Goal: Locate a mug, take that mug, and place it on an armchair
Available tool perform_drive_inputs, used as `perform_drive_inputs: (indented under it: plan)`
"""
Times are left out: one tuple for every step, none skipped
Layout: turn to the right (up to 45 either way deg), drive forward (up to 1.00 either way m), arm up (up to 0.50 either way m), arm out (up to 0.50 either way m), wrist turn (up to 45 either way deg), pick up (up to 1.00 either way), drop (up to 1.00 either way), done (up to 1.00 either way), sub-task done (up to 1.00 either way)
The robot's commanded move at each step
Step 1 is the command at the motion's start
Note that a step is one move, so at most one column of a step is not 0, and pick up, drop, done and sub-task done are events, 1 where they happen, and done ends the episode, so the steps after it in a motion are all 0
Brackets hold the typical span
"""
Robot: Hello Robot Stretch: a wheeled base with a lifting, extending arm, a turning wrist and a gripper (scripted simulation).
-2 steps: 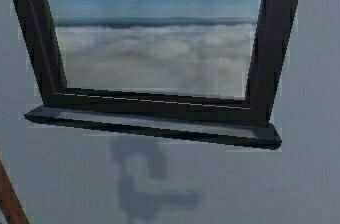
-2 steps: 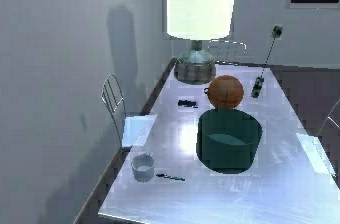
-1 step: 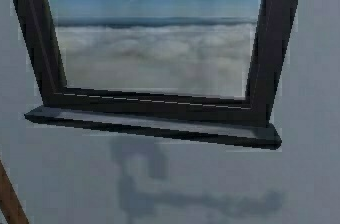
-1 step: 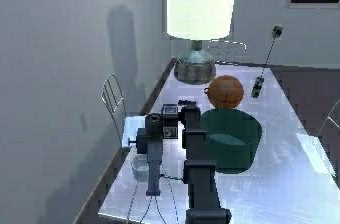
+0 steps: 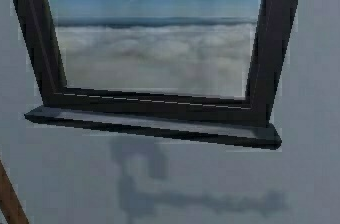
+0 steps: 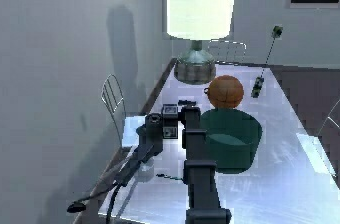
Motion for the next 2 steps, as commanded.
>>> perform_drive_inputs:
  plan:
    - [0.0, 0.0, 0.0, 0.0, 45.0, 0.0, 0.0, 0.0, 0.0]
    - [0.0, 0.0, 0.0, 0.0, 45.0, 0.0, 0.0, 0.0, 0.0]
